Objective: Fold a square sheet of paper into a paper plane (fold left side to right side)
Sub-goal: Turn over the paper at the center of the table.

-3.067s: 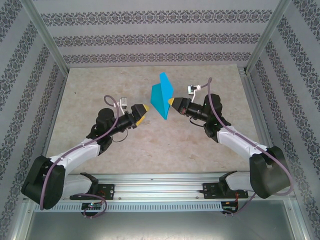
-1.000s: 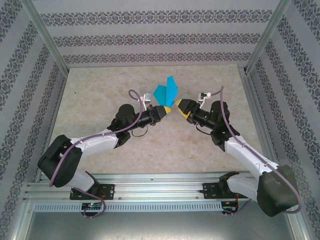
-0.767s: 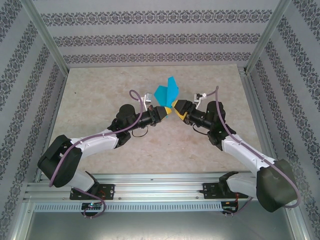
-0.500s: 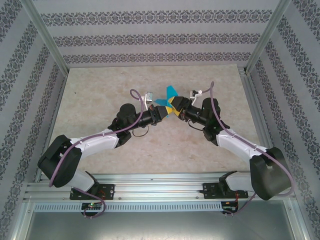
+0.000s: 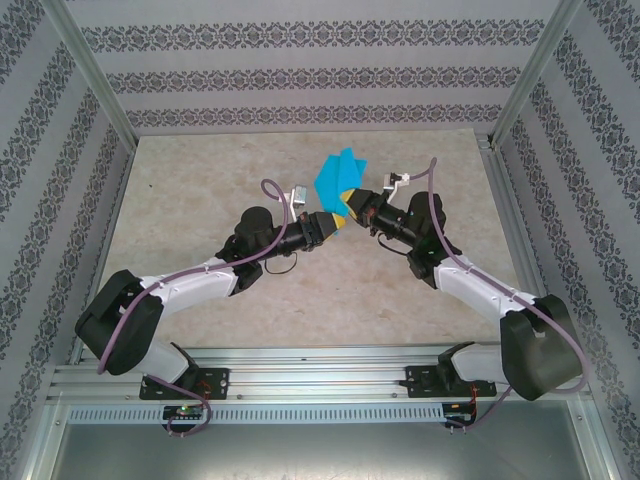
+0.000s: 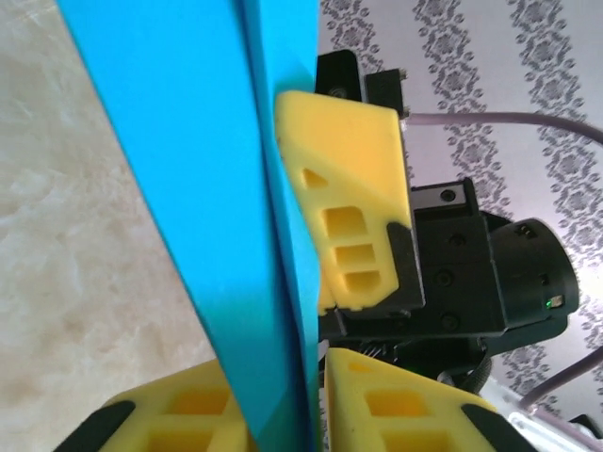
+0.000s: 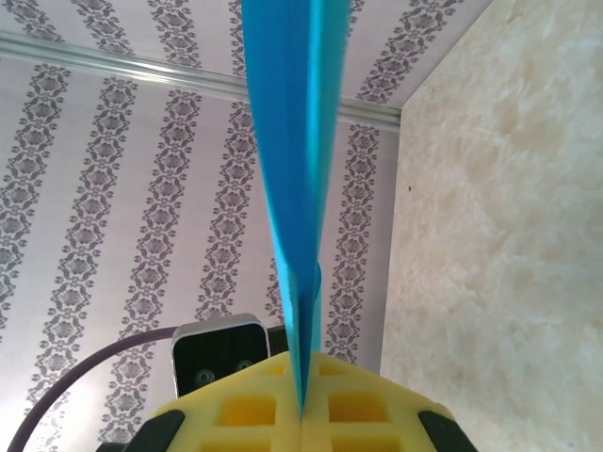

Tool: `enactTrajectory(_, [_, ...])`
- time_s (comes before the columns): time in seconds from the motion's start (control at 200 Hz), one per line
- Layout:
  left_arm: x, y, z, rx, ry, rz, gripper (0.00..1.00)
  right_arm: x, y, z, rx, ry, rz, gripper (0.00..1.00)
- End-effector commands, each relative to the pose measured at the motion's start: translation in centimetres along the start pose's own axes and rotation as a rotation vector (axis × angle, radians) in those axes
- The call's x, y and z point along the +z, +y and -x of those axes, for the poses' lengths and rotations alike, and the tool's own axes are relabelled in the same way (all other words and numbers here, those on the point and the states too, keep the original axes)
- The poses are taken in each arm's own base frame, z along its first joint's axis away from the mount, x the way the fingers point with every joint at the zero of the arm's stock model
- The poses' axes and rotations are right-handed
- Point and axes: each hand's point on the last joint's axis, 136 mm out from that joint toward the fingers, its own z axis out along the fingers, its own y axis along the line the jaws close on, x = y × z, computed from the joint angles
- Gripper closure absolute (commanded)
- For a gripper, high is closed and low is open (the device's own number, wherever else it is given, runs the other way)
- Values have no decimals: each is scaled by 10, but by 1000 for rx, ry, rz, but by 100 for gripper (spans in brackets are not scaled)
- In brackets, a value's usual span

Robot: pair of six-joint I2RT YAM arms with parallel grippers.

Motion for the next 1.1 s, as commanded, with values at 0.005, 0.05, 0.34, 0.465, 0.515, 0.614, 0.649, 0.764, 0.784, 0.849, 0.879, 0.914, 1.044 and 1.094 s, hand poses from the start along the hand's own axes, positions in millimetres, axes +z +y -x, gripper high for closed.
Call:
enactTrajectory(0.005, [-6,-13,-8,99,37,30,49,-13,2,11,-100,-32,-64,100])
enactTrajectory(0.05, [-13,-9,-10,132,43,77,39,-20,-5,12,-148,-33,-132,100])
enactTrajectory(0.34, [-145,27,29,394,-183,803,17,-91,-67,8,-645,43,-968,100])
enactTrajectory(0.465, [-192,28,47,429,-293,991,14,-105,-86,0,-827,143,-1290,100])
enactTrajectory(0.515, [-202,30,51,431,-322,1035,14,-104,-90,-4,-891,187,-1382,100])
enactTrajectory(0.614, [-221,34,58,419,-381,1106,12,-94,-100,-10,-1039,256,-1570,100])
enactTrajectory(0.649, [-227,35,59,412,-395,1122,12,-87,-105,-12,-1080,284,-1619,100])
enactTrajectory(0.764, [-237,37,61,395,-421,1140,11,-57,-128,-28,-1189,407,-1722,99])
enactTrajectory(0.784, [-238,37,61,394,-420,1139,11,-52,-134,-31,-1206,429,-1736,99])
enactTrajectory(0.849, [-241,39,60,388,-420,1142,11,-31,-149,-42,-1241,478,-1748,99])
enactTrajectory(0.879, [-242,39,60,387,-421,1141,11,-21,-155,-47,-1249,501,-1744,98])
enactTrajectory(0.914, [-242,40,59,384,-419,1140,11,-10,-165,-53,-1256,529,-1747,97])
enactTrajectory(1.044, [-245,45,57,375,-410,1155,11,19,-193,-71,-1221,615,-1743,86])
enactTrajectory(1.094, [-246,48,56,371,-403,1159,10,26,-198,-78,-1188,639,-1726,79])
